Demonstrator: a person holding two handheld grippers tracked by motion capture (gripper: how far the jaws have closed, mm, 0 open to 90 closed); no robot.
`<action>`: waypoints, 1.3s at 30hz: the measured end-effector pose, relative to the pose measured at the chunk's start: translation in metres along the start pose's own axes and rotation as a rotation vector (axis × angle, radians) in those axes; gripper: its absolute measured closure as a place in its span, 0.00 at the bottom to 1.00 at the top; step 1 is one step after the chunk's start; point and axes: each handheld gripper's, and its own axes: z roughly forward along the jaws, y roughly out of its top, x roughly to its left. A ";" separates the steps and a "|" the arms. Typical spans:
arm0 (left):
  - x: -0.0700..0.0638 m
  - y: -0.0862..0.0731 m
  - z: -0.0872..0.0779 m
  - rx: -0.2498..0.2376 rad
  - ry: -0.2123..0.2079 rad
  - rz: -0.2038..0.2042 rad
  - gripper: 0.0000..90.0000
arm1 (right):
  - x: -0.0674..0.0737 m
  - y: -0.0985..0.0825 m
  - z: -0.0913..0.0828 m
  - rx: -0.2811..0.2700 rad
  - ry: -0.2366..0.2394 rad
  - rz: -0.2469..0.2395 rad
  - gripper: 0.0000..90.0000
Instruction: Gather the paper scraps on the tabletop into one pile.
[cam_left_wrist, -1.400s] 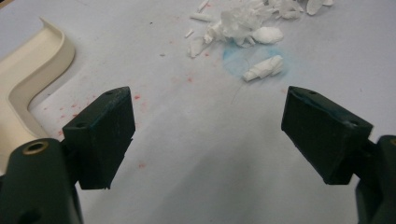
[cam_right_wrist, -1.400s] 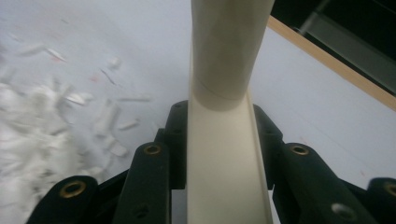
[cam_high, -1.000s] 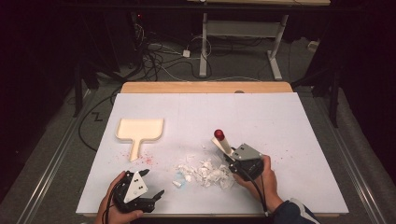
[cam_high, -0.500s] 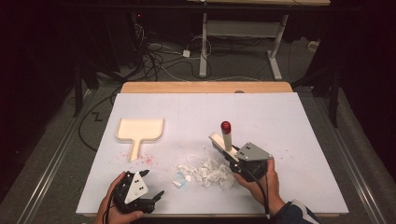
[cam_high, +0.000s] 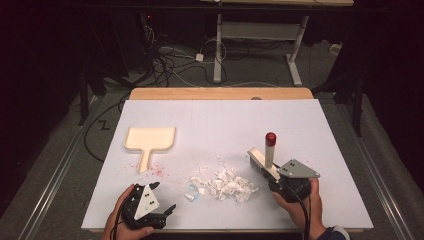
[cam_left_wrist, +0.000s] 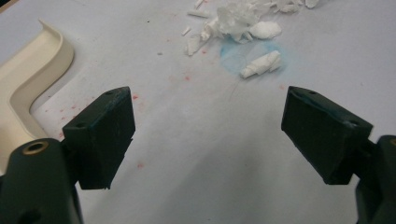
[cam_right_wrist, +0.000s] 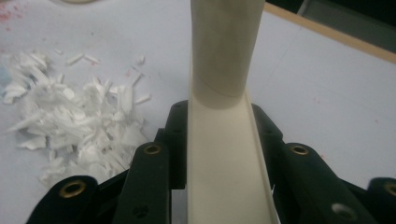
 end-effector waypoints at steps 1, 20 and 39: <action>0.000 0.000 0.000 0.000 -0.001 0.001 0.18 | 0.001 -0.002 0.003 0.011 -0.004 0.001 0.75; 0.000 0.000 0.001 -0.003 -0.009 -0.005 0.19 | 0.071 0.010 0.023 -0.018 0.035 0.042 0.75; 0.000 -0.001 0.000 0.002 -0.005 -0.006 0.19 | 0.067 0.038 0.039 -0.108 0.058 0.031 0.75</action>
